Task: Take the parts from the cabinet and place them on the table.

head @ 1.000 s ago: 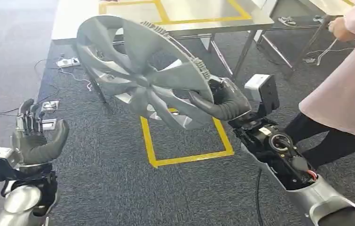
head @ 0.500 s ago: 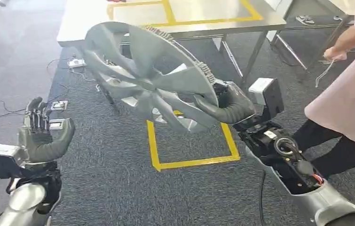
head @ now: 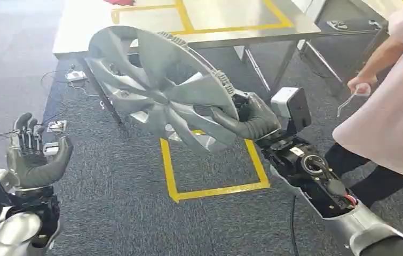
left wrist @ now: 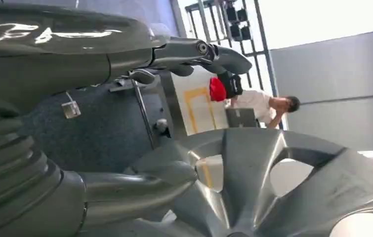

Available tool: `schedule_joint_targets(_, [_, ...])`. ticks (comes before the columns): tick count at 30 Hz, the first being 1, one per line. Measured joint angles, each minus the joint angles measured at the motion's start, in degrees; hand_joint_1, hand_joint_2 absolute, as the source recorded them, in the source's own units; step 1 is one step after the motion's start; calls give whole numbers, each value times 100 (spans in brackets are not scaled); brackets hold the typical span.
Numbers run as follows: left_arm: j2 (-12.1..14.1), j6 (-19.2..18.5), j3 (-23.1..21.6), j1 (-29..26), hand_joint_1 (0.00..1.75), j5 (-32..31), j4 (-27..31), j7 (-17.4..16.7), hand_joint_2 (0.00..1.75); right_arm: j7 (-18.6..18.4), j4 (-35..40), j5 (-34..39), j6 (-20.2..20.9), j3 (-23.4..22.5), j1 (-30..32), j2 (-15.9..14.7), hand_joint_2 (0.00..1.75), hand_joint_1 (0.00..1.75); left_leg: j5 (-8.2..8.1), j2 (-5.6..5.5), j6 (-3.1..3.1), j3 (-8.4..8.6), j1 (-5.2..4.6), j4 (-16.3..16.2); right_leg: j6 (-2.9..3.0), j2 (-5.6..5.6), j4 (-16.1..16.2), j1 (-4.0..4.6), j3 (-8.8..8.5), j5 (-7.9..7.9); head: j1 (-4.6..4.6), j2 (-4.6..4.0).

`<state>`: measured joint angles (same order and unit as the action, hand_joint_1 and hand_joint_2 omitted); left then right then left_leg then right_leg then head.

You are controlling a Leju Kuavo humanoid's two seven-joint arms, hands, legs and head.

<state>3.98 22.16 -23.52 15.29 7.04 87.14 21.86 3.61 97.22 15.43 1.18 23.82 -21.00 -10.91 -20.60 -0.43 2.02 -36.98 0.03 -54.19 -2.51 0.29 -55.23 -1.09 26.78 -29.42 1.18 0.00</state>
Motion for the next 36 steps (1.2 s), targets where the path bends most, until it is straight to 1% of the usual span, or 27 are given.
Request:
schedule_joint_targets(2, [-2,0,-13,15,0,2,0,7,175,4,0,0,-9,-13,1,0,175,175,-57,-12,48,148,-5,67,10,3,-681,5,324,-91,66,0])
schedule_joint_targets(4, [-2,0,-44,-4,0,7,-2,7,175,13,4,0,-9,-20,32,0,175,175,-153,-16,46,244,-10,66,-1,6,-1511,18,876,-440,118,0])
schedule_joint_targets(5, [-2,-2,-59,-6,0,13,-2,7,175,9,7,0,-11,-17,62,0,175,175,-203,-25,46,301,-12,64,-23,4,-1725,14,1077,-600,111,0])
schedule_joint_targets(6, [-2,-4,-74,-6,0,17,-2,7,175,7,7,0,-13,-20,92,0,175,175,-256,-40,42,375,-12,61,-38,3,-1724,10,1175,-613,116,0])
schedule_joint_targets(7, [-2,-7,-87,-11,0,17,-2,7,175,2,9,0,-15,-22,115,0,175,175,-324,-63,34,477,-10,61,-48,-1,-1481,2,1166,-445,149,0])
schedule_joint_targets(8, [-2,-7,-92,-9,0,18,-2,7,175,-2,9,0,-15,-22,121,0,175,175,-393,-73,23,579,-10,57,-49,-2,-1057,-4,1073,-122,173,0])
schedule_joint_targets(10, [-2,-7,-101,-17,0,20,-2,7,175,0,11,0,-20,-39,128,-2,175,175,-533,-77,-17,708,-10,58,-14,1,-108,-4,868,792,247,0])
schedule_joint_targets(11, [-2,-7,-107,-15,0,20,-11,7,175,13,13,0,-26,-44,134,-2,175,175,-582,-93,-55,780,-30,-13,4,1,56,32,885,705,225,0])
schedule_joint_targets(12, [-2,-7,-111,-1,0,24,-7,15,175,9,15,0,-26,-42,133,-2,175,175,-629,-101,-99,727,-36,-5,71,11,28,52,766,678,243,0])
schedule_joint_targets(13, [0,-7,-116,-6,0,31,-4,11,175,13,39,0,-26,-42,134,-2,175,175,-639,-95,-124,753,-31,-23,122,11,42,51,802,699,218,0])
schedule_joint_targets(15, [-2,-9,-125,5,0,28,2,15,175,2,65,0,-28,-39,132,0,175,175,-671,-95,-173,772,-29,-46,183,9,80,29,696,684,212,0])
schedule_joint_targets(16, [0,-9,-125,7,0,26,4,17,175,4,77,0,-26,-46,128,-2,175,175,-658,-57,-208,648,-13,-303,217,9,111,18,618,666,212,0])
schedule_joint_targets(17, [0,-7,-125,18,0,26,6,20,175,2,76,0,-33,-63,121,-4,175,175,-716,-29,-253,404,-6,-709,251,-1,120,15,579,639,175,0])
schedule_joint_targets(19, [2,-9,-125,5,0,26,6,17,175,7,76,0,-44,-59,126,-4,175,175,-1009,-15,-310,-212,19,-1570,265,-3,120,14,523,561,124,0])
schedule_joint_targets(20, [4,-7,-127,0,0,26,6,18,175,9,76,0,-44,-61,126,-4,175,175,-1155,-12,-326,-472,31,-1851,267,0,120,14,484,517,101,0])
schedule_joint_targets(21, [4,-7,-127,0,0,26,6,17,175,7,76,0,-44,-68,128,-4,175,175,-1183,-7,-329,-637,42,-1913,265,4,120,14,424,463,83,0])
schedule_joint_targets(22, [4,-7,-127,0,0,26,6,17,175,-2,76,0,-42,-63,135,-4,175,175,-1050,-5,-314,-646,45,-1708,257,9,121,12,347,405,74,0])
schedule_joint_targets(23, [7,-7,-129,1,0,24,6,17,175,-7,76,17,-42,-59,138,-4,175,175,-755,-4,-289,-541,44,-1285,241,12,121,9,264,341,55,0])
schedule_joint_targets(25, [7,-4,-129,2,0,17,6,17,175,-2,76,74,-42,-61,136,-4,175,175,29,13,-219,-215,33,-252,201,14,128,6,131,221,11,0])
schedule_joint_targets(26, [9,-4,-129,1,0,17,6,17,175,2,74,90,-42,-59,133,-4,175,175,198,18,-200,-182,3,-19,168,16,107,26,79,166,-18,0])
schedule_joint_targets(27, [7,-4,-133,5,0,20,6,11,175,6,81,96,-42,-61,129,-4,175,175,92,25,-176,-148,-15,-37,129,39,148,30,90,142,-28,0])
schedule_joint_targets(28, [7,-4,-135,7,0,17,20,13,175,-4,85,96,-37,-61,125,-4,175,175,157,5,-149,-144,-35,-42,75,36,189,27,57,106,-20,0])
schedule_joint_targets(30, [11,-4,-133,14,0,15,24,15,175,-15,101,101,-24,-66,126,-4,175,175,92,6,-74,-38,-17,12,18,29,143,30,-33,119,-17,0])
schedule_joint_targets(31, [9,-4,-133,6,0,15,37,15,175,-15,103,105,-15,-68,130,-4,175,175,79,8,-52,34,11,46,18,10,-2,9,70,74,4,0])
schedule_joint_targets(33, [9,-9,-133,9,0,13,39,15,175,-9,105,146,-13,-68,126,-4,175,175,5,0,10,122,7,49,10,9,-867,11,502,-95,65,0])
schedule_joint_targets(35, [9,-9,-133,-17,0,13,39,15,175,-9,105,179,-11,-59,134,-4,175,175,-85,-4,24,206,-9,48,-13,8,-1699,15,1042,-524,107,0])
schedule_joint_targets(36, [7,-11,-133,-25,0,11,39,15,175,-11,105,184,-9,-59,140,-4,175,175,-133,-16,25,263,-15,44,-23,8,-1833,14,1197,-620,109,0])
